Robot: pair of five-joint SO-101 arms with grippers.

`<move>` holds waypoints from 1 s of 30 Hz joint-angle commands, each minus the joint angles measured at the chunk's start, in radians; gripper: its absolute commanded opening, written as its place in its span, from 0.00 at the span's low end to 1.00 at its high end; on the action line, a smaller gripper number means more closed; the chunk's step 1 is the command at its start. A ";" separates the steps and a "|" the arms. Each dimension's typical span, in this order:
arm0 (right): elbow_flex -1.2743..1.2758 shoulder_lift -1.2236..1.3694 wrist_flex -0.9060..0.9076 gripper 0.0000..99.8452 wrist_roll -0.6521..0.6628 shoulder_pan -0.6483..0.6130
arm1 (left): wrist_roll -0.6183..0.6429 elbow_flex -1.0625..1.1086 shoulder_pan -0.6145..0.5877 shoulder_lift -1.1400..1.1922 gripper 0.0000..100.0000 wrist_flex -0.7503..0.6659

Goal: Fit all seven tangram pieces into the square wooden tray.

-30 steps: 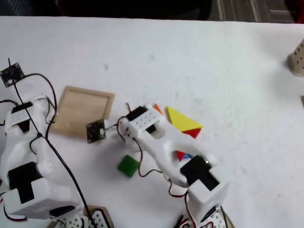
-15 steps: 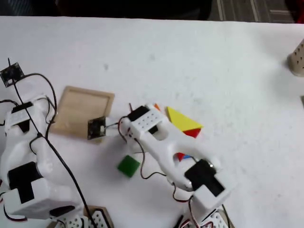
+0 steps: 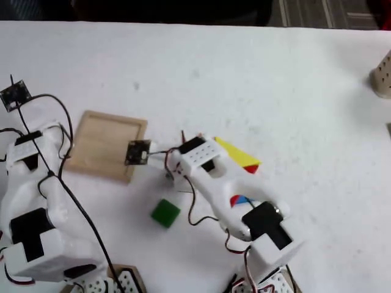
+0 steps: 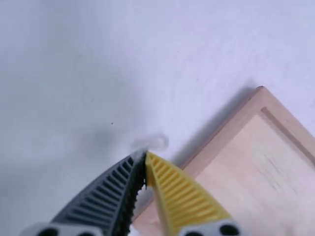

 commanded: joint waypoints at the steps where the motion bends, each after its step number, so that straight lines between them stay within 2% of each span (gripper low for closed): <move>1: -0.005 -0.002 -0.013 0.30 -0.005 0.005 | 0.006 -0.054 0.007 -0.004 0.03 -0.023; 9: -0.006 -0.002 -0.013 0.26 -0.005 0.005 | 0.006 -0.054 0.004 -0.004 0.03 -0.023; 18: -0.006 -0.010 -0.077 0.01 -0.005 0.012 | 0.006 -0.054 0.004 -0.004 0.03 -0.023; 24: -0.006 -0.051 -0.059 0.02 -0.015 0.012 | 0.006 -0.057 0.002 -0.004 0.03 -0.023; 26: -0.015 -0.102 -0.031 0.02 -0.066 0.005 | 0.006 -0.057 0.001 -0.004 0.03 -0.023; 30: -0.084 -0.189 0.068 0.02 -0.299 0.028 | 0.015 -0.061 -0.047 -0.008 0.03 -0.021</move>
